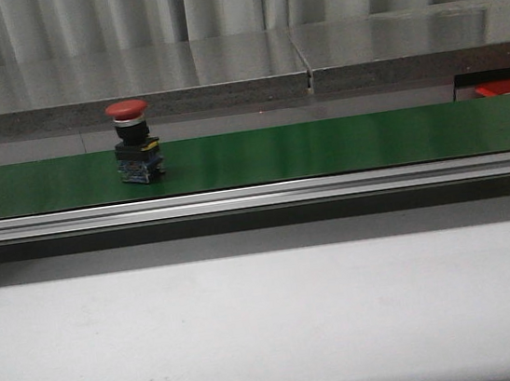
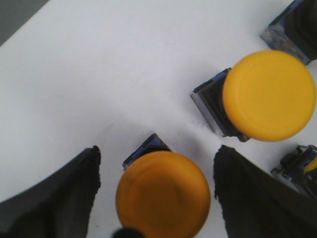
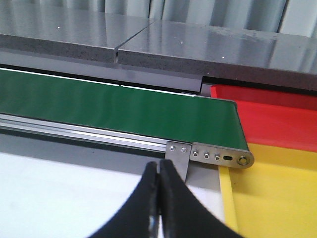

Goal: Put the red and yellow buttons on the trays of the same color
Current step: 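Set the yellow button on the belt with the left gripper, release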

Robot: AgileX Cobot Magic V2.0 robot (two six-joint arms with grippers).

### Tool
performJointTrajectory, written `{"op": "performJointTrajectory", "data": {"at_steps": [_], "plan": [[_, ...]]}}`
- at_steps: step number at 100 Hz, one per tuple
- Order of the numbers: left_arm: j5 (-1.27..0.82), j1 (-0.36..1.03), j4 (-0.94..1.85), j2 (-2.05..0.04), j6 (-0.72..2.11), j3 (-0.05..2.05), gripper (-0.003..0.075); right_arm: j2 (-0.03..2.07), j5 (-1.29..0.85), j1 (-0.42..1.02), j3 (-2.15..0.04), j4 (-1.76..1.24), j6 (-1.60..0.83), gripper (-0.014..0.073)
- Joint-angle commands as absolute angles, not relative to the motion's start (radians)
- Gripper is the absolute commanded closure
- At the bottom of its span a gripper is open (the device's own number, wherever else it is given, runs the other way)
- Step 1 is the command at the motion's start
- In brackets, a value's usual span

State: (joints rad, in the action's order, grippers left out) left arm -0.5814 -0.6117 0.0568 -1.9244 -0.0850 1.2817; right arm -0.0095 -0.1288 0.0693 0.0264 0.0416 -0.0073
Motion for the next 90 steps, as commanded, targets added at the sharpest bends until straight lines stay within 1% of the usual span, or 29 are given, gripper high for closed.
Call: {"op": "performJointTrajectory", "data": {"at_steps": [1, 9, 21, 23, 25, 33, 52, 64, 80, 90], "plan": [[-0.557, -0.615, 0.059, -1.875, -0.096, 1.311, 0.0334, -0.027, -0.044, 0.071, 0.027, 0.053, -0.009, 0.0711], [-0.563, -0.615, 0.059, -1.875, -0.096, 1.311, 0.0416, -0.027, -0.044, 0.071, 0.027, 0.053, -0.009, 0.0711], [-0.569, -0.615, 0.059, -1.867, -0.096, 1.311, 0.0597, -0.027, -0.044, 0.071, 0.027, 0.053, -0.009, 0.0711], [-0.571, -0.615, 0.059, -1.864, -0.096, 1.311, 0.0617, -0.027, -0.044, 0.071, 0.027, 0.053, -0.009, 0.0711], [-0.573, -0.615, 0.059, -1.859, -0.096, 1.311, 0.0656, -0.027, -0.044, 0.071, 0.027, 0.053, -0.009, 0.0711], [-0.585, -0.615, 0.059, -1.835, -0.096, 1.311, 0.0739, -0.027, -0.044, 0.071, 0.027, 0.053, -0.009, 0.0711], [-0.610, -0.609, 0.065, -1.722, -0.096, 1.311, 0.0739, -0.027, -0.044, 0.071, 0.027, 0.053, -0.009, 0.0711], [-0.610, -0.579, 0.087, -1.625, -0.096, 1.313, 0.0739, -0.027, -0.044, 0.071, 0.027, 0.053, -0.009, 0.0711], [-0.647, -0.470, 0.087, -1.530, -0.046, 1.346, 0.0739, -0.027, -0.044, 0.071, 0.027, 0.053, -0.009, 0.0711], [-0.692, -0.386, 0.087, -1.526, -0.027, 1.395, 0.0739, -0.027, -0.044, 0.071, 0.027, 0.053, -0.009, 0.0711]]}}
